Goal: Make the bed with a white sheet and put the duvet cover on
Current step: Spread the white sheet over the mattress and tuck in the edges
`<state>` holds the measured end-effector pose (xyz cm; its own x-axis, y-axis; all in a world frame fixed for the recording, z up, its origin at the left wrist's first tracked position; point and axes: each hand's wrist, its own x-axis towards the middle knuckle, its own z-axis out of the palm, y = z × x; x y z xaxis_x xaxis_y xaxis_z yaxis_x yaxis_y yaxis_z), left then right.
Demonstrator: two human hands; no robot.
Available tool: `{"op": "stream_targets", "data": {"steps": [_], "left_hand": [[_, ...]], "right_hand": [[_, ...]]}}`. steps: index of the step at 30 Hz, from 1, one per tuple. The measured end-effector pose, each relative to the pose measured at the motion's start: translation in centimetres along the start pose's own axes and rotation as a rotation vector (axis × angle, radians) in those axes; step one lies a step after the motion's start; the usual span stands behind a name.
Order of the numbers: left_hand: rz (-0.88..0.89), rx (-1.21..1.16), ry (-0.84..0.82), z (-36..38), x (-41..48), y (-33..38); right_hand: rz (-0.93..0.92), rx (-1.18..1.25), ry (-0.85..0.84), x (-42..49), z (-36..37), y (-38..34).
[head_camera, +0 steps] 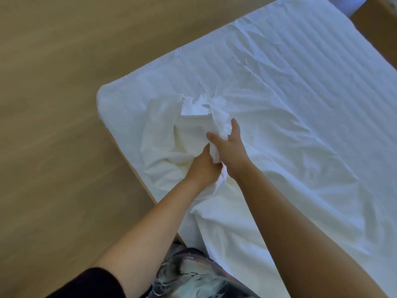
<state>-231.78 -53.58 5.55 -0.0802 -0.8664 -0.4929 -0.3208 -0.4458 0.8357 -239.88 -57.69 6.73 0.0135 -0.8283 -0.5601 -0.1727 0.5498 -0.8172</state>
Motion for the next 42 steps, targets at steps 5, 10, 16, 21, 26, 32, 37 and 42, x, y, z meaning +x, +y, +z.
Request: {"op": "stream_targets", "data": {"steps": [5,10,16,21,26,32,37,42], "left_hand": [[-0.078,-0.253,0.103,1.0,2.9,4.0],[-0.092,-0.393,-0.043,5.2,4.5,10.4],[-0.014,-0.523,-0.152,9.7,5.0,14.2],[0.070,0.100,-0.402,12.4,4.8,11.0],[0.252,0.415,-0.406,17.4,4.3,7.8],[0.093,0.371,-0.205,20.5,7.6,9.2],[0.077,0.128,-0.184,24.2,9.8,12.6],[0.041,0.023,-0.136,26.2,12.2,14.6]], "right_hand": [[0.003,0.212,0.242,-3.3,-3.5,4.0],[-0.084,0.143,0.374,-6.4,-2.9,6.7],[0.090,0.270,0.723,-3.5,-9.9,4.3],[-0.034,0.298,0.603,-2.4,-18.6,1.0],[0.042,0.434,0.225,-1.9,-22.7,1.3],[0.129,0.201,0.202,-5.9,-22.7,10.1],[0.305,-0.061,0.408,-7.3,-19.2,16.4],[0.159,-0.240,0.742,-6.8,-27.1,16.0]]}}
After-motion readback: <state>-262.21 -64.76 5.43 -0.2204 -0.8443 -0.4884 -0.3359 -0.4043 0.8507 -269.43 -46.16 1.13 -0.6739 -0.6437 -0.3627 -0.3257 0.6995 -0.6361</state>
